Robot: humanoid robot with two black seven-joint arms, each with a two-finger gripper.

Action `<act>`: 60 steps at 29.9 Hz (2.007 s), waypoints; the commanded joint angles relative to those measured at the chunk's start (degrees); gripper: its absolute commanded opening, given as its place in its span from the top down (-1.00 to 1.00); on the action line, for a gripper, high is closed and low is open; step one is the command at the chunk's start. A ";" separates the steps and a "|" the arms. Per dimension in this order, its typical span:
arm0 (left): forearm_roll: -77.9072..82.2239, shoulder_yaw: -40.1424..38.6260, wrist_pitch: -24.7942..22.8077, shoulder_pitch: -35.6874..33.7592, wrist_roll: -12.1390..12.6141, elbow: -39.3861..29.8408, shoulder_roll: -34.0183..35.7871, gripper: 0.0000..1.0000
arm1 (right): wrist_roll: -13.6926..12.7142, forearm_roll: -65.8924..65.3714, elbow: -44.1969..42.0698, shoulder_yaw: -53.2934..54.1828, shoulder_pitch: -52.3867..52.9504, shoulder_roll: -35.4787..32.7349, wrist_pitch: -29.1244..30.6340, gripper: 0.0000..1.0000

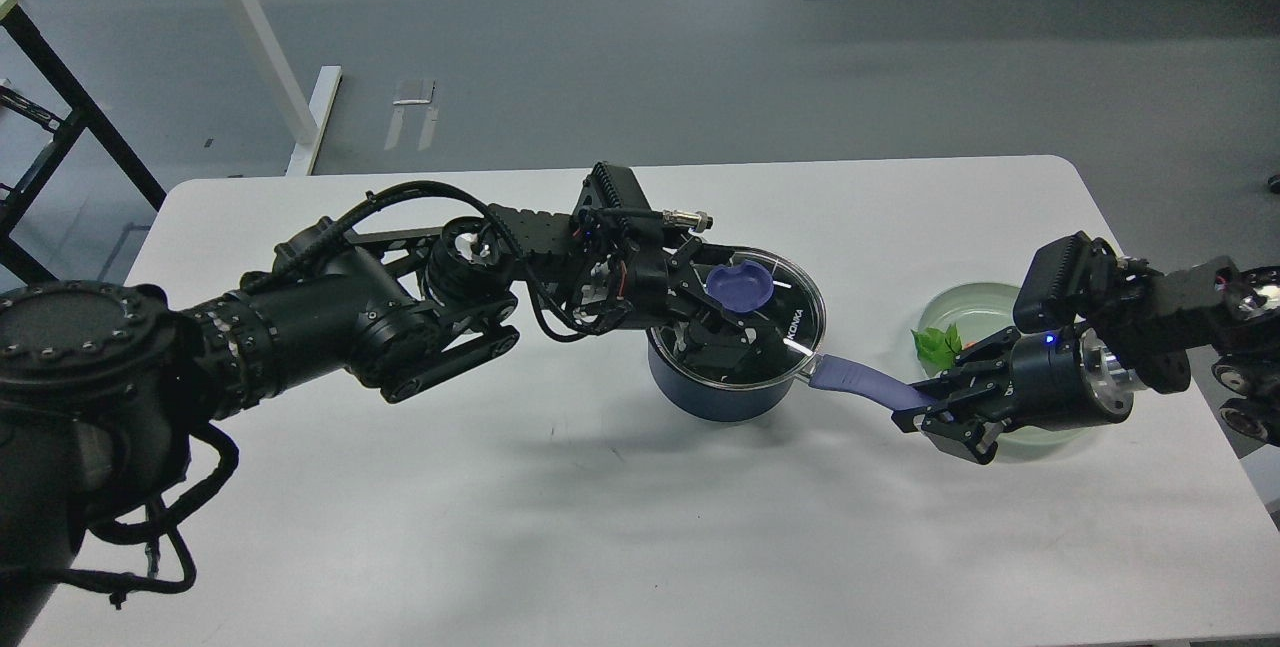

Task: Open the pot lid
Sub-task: 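Reach the left gripper over the pot to the purple lid knob, then grasp the purple knob with the left gripper and lift the glass lid, then carry the glass lid beside the pot and release it on the table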

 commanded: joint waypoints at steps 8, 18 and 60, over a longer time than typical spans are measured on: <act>0.00 0.62 0.90 0.17 0.00 2.61 -1.41 -0.49 | 0.01 0.08 0.01 0.03 -0.12 0.01 -0.19 0.35; -0.17 1.24 2.04 -0.88 0.00 2.44 -1.15 0.39 | 0.01 0.08 0.01 -0.06 -0.21 0.01 -0.63 0.35; -0.43 13.99 19.54 14.32 0.00 -15.14 45.08 0.22 | 0.01 0.17 0.09 0.03 -0.30 -2.01 -1.16 0.33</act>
